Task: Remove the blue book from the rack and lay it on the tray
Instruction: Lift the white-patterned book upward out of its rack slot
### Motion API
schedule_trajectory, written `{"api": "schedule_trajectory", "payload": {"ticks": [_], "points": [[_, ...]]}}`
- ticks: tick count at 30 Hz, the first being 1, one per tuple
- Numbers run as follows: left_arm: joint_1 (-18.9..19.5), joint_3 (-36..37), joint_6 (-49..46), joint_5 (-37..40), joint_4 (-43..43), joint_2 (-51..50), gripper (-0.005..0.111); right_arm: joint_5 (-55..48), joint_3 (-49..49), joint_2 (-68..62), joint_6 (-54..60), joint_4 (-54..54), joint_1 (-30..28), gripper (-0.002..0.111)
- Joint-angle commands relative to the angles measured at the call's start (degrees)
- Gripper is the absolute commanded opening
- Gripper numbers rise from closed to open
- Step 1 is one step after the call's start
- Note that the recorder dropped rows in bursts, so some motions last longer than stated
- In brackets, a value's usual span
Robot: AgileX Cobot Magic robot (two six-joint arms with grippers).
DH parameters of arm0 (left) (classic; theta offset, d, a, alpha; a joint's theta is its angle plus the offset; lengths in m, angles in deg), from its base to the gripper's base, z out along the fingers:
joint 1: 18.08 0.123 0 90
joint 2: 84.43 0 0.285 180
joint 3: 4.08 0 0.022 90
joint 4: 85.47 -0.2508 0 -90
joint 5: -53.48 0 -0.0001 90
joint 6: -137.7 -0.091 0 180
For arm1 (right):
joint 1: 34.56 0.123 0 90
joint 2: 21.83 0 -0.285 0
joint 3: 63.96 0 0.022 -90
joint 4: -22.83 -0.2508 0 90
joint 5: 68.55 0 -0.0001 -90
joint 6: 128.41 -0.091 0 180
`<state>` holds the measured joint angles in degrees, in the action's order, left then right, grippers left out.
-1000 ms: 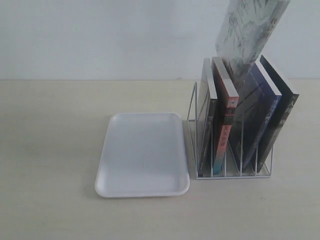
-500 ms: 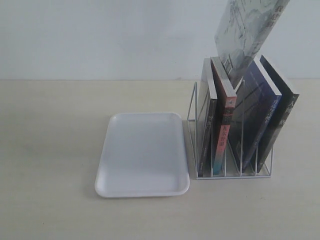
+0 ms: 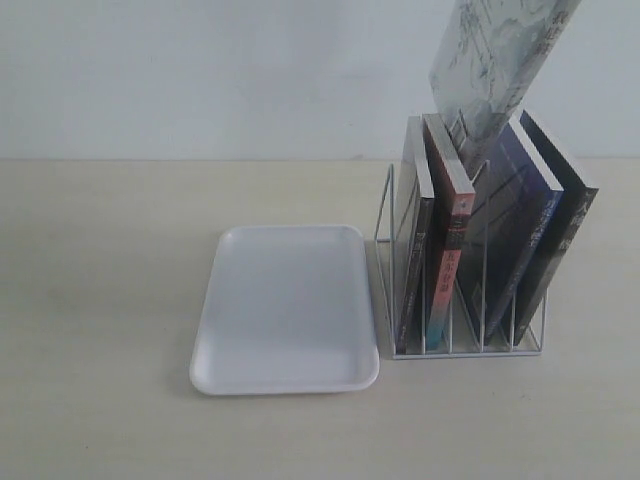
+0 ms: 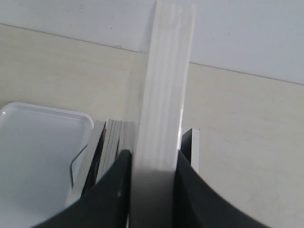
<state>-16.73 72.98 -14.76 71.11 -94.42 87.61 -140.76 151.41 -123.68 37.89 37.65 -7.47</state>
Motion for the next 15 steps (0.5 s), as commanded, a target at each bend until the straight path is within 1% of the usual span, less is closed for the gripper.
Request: {"api": "schedule_trajectory", "payload": {"ticks": [1,15], "points": [[0.14,0.15,-0.25,-0.71,-0.03,0.18,0.004,2.24,-0.86,0.84,0.21,0.65,-0.27,0.0],[0.14,0.15,-0.25,-0.71,-0.03,0.18,0.004,2.24,-12.94,0.84,-1.4,1.51,-0.27,0.0]]}}
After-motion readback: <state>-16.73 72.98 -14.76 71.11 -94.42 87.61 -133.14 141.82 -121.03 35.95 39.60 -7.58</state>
